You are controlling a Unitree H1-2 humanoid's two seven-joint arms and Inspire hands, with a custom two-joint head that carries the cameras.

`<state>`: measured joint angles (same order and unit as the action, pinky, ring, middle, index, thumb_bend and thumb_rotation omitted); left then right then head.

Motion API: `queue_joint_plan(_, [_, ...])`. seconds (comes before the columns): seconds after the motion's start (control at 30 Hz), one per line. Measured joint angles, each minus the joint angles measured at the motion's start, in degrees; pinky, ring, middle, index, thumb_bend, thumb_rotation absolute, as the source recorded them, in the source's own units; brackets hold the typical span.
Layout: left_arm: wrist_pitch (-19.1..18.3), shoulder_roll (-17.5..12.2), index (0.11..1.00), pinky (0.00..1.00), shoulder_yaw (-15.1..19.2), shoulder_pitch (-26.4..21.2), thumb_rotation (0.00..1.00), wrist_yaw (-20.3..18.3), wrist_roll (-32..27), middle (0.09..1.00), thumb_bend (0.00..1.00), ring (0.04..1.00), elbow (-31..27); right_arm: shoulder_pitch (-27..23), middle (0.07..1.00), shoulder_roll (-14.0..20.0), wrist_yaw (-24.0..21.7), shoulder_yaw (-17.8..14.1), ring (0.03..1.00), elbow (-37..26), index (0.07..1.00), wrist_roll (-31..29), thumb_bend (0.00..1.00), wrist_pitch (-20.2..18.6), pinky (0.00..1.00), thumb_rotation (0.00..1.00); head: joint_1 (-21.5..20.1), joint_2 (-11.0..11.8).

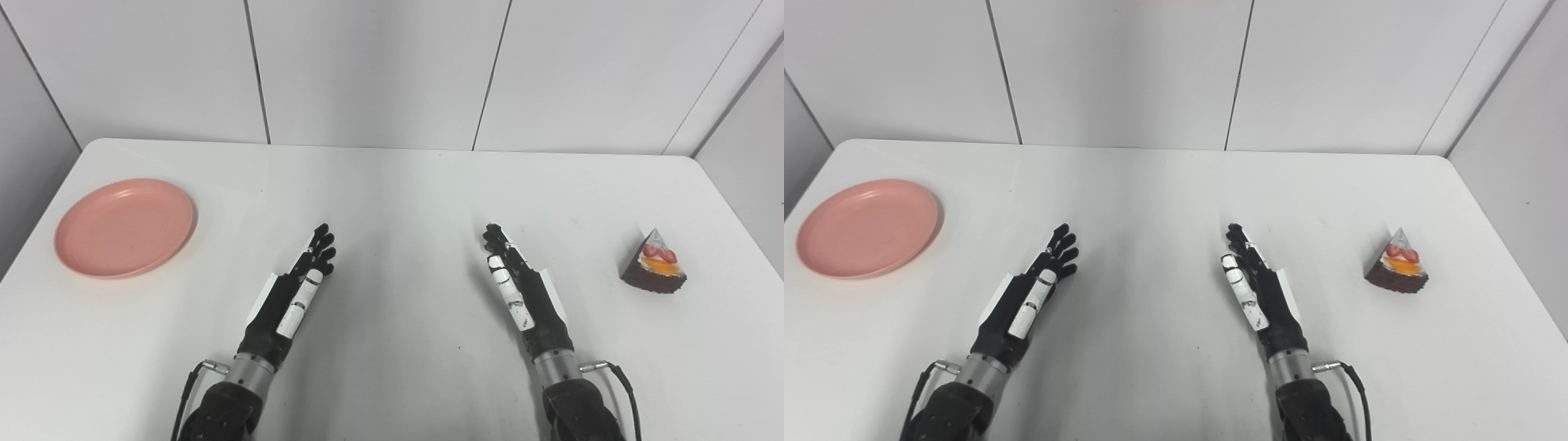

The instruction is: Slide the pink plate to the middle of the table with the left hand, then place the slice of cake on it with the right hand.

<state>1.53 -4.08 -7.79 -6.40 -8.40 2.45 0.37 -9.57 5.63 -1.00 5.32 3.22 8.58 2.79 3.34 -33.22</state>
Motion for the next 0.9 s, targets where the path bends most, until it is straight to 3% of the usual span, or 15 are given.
queue_joint_plan(0.9, [0.0, 0.0, 0.966, 0.92, -0.1, 0.0, 1.0, 0.0, 0.0, 0.981, 0.38, 0.956, 0.0, -0.1, 0.914, 0.2, 0.0, 0.1, 0.915, 0.1, 0.913, 0.0, 0.24, 0.0, 0.89, 1.0, 0.1, 0.3])
